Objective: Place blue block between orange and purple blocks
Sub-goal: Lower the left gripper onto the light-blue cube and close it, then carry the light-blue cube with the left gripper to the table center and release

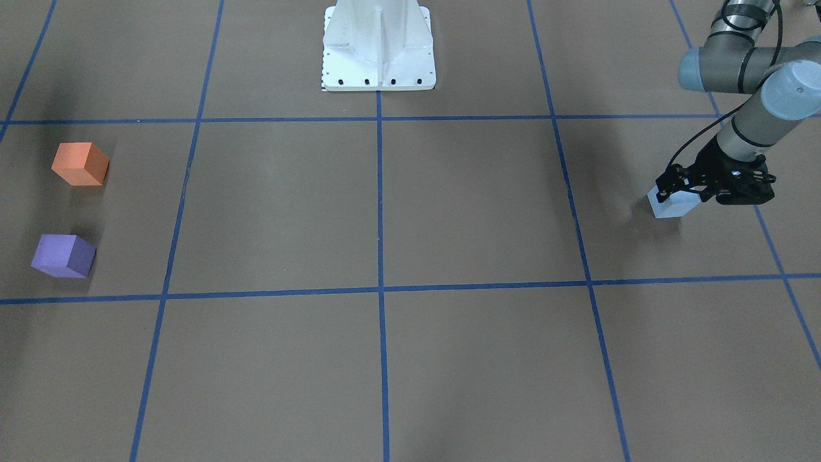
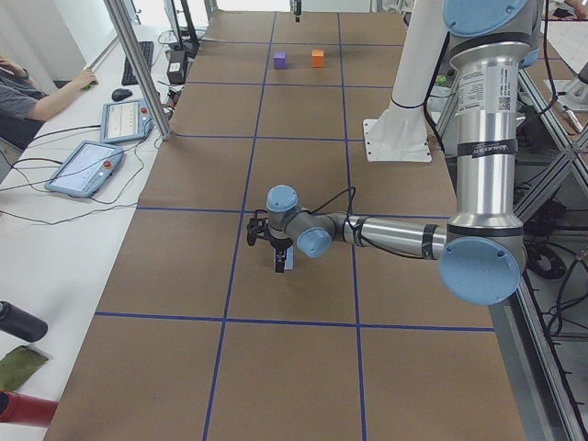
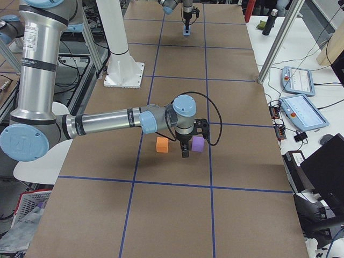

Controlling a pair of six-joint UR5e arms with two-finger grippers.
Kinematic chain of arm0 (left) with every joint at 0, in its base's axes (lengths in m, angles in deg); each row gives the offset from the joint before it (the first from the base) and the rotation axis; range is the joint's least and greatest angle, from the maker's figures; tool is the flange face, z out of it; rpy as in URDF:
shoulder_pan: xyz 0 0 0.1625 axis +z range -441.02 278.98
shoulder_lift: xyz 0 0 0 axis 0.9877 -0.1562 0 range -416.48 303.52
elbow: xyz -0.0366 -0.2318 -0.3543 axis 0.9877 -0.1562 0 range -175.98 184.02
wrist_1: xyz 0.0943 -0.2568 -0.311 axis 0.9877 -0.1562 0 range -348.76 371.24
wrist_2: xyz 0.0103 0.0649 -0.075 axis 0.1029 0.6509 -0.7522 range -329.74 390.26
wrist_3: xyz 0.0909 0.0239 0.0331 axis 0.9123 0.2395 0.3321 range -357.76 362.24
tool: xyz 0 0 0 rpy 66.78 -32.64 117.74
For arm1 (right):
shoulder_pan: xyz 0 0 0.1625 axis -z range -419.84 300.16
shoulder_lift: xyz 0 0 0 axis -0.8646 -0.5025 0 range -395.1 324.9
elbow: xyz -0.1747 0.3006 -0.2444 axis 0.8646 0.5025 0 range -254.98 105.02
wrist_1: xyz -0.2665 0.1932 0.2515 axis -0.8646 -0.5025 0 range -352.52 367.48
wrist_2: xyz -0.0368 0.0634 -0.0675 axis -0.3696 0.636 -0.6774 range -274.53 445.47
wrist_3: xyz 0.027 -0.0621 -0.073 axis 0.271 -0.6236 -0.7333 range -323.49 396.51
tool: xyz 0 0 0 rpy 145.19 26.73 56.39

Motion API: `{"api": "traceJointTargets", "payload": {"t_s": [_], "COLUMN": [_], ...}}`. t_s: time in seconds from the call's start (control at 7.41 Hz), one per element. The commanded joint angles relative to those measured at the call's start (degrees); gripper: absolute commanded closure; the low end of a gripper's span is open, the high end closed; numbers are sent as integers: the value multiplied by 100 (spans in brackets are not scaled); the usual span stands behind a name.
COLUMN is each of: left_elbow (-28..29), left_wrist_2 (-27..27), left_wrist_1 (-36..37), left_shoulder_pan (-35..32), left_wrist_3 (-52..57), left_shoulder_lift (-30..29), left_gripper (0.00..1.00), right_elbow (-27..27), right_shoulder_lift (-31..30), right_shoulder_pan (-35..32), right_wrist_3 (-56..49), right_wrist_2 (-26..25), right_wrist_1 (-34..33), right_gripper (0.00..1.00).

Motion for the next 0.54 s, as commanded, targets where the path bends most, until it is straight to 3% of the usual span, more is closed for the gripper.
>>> {"api": "traceJointTargets", "payload": {"t_s": [0.0,0.27,0.4], "left_elbow": [-49,-425,-653], "left_wrist_2": [18,-17,-17], "left_wrist_1": [-5,143,675], "left_shoulder_pan": [111,103,103], "left_wrist_3": [33,15,-11], "left_shoulder_lift": [-105,-324,-604], "left_gripper": [98,100,100], "right_elbow": [0,-9,-9], "right_shoulder_lift": [-9,-9,-9], "right_shoulder_pan": [0,0,0], "right_wrist_3": [0,0,0], "right_wrist_2": [0,0,0], "right_wrist_1": [0,0,9], "right_gripper": [0,0,0]}}
